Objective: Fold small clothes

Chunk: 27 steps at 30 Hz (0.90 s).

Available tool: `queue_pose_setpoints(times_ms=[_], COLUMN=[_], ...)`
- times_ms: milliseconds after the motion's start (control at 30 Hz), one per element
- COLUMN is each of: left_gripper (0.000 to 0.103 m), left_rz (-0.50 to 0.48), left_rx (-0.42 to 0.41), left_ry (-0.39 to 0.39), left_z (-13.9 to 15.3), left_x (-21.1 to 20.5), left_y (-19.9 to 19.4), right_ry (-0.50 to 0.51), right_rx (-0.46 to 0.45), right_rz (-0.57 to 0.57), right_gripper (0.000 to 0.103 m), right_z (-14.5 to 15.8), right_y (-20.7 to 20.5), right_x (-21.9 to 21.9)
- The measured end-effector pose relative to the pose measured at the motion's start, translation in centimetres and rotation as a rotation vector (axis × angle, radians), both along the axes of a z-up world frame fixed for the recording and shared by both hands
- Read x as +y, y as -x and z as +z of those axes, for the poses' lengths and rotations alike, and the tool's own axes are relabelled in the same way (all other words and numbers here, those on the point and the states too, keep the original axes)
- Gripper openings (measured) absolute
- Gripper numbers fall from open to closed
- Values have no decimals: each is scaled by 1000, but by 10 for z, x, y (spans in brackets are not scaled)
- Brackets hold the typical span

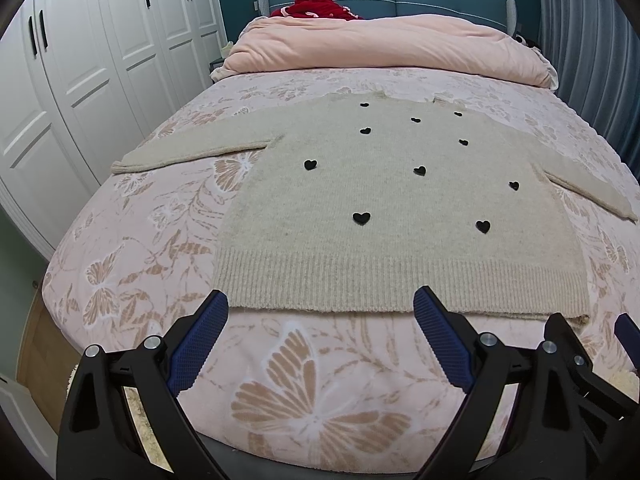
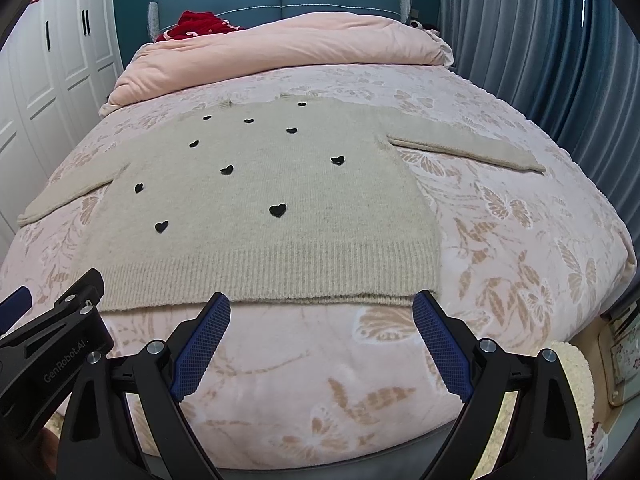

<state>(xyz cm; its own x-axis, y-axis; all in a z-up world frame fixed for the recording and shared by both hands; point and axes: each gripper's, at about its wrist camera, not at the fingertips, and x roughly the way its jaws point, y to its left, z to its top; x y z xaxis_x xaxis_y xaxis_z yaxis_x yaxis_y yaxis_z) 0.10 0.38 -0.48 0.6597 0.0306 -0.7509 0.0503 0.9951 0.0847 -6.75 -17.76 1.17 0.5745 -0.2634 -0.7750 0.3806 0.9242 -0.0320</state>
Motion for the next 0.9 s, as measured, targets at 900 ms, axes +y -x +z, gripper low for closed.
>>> queue_pose_setpoints(times_ms=[900], left_gripper=[91], left_rz=[3], left_rx=[4], left_ry=[-1], left_z=[-1], left_x=[1], left_y=[0], right_ry=[-7], right_rx=[6], right_rz=[-4], right_gripper=[91], right_z=[-2], right_y=[0], right_x=[-1])
